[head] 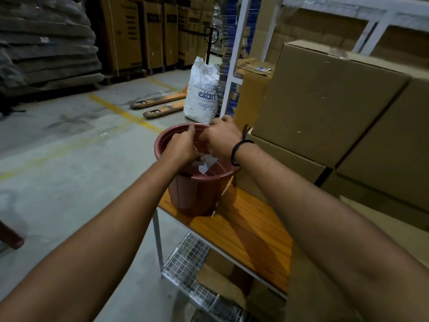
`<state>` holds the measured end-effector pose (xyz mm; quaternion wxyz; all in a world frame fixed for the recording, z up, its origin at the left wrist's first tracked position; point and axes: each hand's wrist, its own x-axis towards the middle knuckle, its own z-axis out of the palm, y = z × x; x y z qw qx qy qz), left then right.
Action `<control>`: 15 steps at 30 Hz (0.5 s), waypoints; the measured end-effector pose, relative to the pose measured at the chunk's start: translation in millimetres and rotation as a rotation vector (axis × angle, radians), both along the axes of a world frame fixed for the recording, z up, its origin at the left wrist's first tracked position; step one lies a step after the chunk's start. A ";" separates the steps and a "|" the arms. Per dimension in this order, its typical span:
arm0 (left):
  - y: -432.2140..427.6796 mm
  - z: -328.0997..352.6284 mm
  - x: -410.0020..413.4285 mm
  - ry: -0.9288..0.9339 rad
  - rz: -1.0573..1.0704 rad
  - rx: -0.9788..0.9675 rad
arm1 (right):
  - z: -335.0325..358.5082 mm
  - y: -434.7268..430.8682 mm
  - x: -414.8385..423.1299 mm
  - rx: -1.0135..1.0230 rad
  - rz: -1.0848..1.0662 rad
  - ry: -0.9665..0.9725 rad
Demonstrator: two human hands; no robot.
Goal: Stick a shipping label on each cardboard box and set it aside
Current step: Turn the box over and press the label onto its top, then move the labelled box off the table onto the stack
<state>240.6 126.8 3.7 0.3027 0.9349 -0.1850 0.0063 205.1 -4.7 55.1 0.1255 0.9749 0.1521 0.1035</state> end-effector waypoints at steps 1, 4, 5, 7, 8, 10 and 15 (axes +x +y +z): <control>1.7 -1.5 -0.6 0.011 0.004 -0.037 | -2.0 -0.2 2.9 0.023 -0.031 0.058; 12.1 -6.5 -2.3 0.068 0.027 -0.117 | -18.2 -7.1 12.2 0.171 -0.134 0.158; 16.8 -8.8 -3.9 0.076 0.036 -0.114 | -24.5 -10.7 15.4 0.250 -0.184 0.173; 26.7 -16.9 -6.0 0.066 0.034 -0.055 | -36.1 -17.7 20.9 0.475 -0.294 0.184; 30.8 -21.8 -7.7 0.055 0.021 -0.018 | -40.9 -20.9 23.5 0.566 -0.345 0.176; 36.5 -31.9 -11.6 0.034 -0.032 0.021 | -48.5 -26.5 28.4 0.641 -0.418 0.167; 38.0 -43.6 -13.6 -0.082 -0.118 0.118 | -48.4 -32.4 28.0 0.769 -0.440 0.217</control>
